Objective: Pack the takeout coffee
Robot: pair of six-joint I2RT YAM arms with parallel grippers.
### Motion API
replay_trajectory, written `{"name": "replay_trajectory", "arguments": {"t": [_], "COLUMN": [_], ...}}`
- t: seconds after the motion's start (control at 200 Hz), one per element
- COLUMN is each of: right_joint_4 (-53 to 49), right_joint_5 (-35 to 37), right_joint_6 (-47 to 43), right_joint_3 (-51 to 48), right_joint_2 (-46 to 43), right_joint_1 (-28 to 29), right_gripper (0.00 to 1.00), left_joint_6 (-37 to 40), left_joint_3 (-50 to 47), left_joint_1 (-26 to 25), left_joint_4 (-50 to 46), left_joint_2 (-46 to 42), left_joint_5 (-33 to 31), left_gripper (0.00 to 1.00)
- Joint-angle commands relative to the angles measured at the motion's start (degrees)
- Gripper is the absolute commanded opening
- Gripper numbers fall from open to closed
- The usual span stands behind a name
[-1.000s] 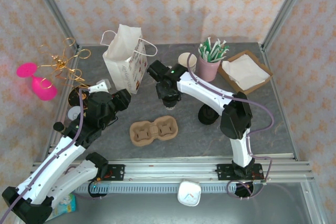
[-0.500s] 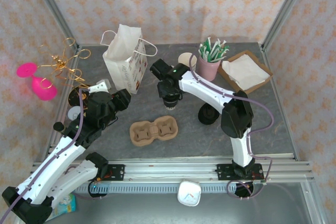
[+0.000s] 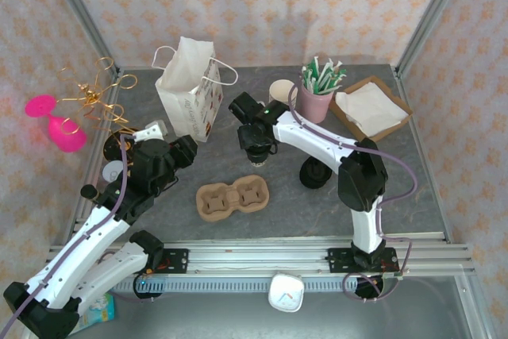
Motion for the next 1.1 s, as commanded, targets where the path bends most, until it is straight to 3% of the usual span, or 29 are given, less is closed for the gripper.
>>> {"name": "replay_trajectory", "arguments": {"t": [0.0, 0.4, 1.096], "right_joint_4": [-4.4, -5.7, -3.9], "right_joint_5": [0.0, 3.3, 3.7], "right_joint_6": [1.4, 1.8, 1.1], "right_joint_3": [-1.4, -0.4, -3.5], "right_joint_2": [1.6, 1.4, 1.9], "right_joint_1": [0.2, 0.2, 0.6], "right_gripper": [0.72, 0.79, 0.73], "left_joint_6": [1.1, 1.2, 1.3], "left_joint_3": [-0.6, -0.3, 0.1], "left_joint_1": [0.5, 0.6, 0.6], "left_joint_4": [-0.1, -0.5, -0.3], "left_joint_2": [-0.6, -1.0, -1.3], "left_joint_5": [-0.9, -0.5, 0.7], "left_gripper": [0.47, 0.47, 0.47]}}
